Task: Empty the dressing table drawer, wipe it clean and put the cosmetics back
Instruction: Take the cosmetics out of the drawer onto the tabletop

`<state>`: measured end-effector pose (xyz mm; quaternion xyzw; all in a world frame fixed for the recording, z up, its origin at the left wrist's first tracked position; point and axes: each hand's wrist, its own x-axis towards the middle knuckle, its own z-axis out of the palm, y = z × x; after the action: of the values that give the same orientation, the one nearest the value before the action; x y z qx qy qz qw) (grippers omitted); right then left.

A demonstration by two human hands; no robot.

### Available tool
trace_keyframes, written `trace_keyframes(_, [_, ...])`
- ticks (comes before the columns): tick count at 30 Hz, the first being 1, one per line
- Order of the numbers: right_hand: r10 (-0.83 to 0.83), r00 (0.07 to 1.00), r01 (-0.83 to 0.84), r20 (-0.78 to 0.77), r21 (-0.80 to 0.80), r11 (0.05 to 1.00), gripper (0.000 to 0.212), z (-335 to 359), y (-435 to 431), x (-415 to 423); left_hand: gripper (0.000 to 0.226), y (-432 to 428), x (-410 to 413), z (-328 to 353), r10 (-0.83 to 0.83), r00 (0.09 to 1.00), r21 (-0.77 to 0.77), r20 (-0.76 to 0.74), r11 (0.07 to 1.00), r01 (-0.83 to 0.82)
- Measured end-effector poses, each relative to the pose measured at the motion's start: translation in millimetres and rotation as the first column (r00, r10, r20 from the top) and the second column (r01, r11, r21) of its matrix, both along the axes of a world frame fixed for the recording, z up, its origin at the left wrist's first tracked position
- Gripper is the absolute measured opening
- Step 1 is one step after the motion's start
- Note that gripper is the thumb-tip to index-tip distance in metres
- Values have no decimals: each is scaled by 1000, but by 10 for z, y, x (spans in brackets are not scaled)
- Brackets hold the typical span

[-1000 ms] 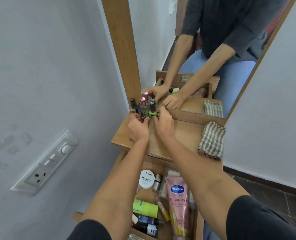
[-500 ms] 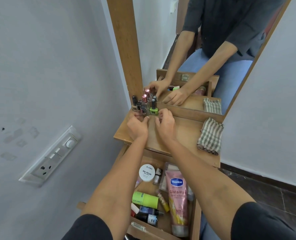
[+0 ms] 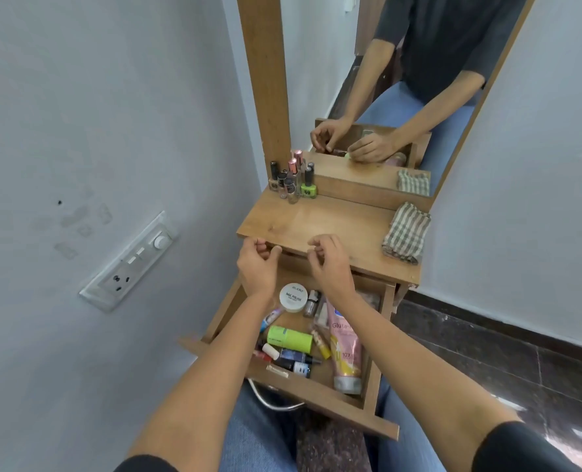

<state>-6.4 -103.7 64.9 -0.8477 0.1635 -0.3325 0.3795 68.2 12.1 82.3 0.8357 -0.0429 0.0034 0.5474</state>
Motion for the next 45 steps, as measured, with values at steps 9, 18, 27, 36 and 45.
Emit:
trace_keyframes(9, [22,866,-72,-500,-82,994,21,-218,232,-409,35,611,-229,-407,-275,925,453,-261,811,370])
trace_keyframes(18, [-130,628,-57,-768,-212,976,59,-257,283,-435,41,629,-280,-406,-332,884,672,-329,576,466])
trace_keyframes(27, [-99,654,-46,-750,-170,984,51,-308,345,-407,36,591,-296,-393,-402,843,760,-357,400,513])
trace_keyframes(36, [97,842,-122,-531,-12,992,26,-276,350,-500,41,632,-303,-335,-384,842,660,-378,526,536])
trace_keyframes(45, [176,978,-171,-110,50,984,22,290,62,-231,7,577,-212,-37,-498,848,167,-180,835,525])
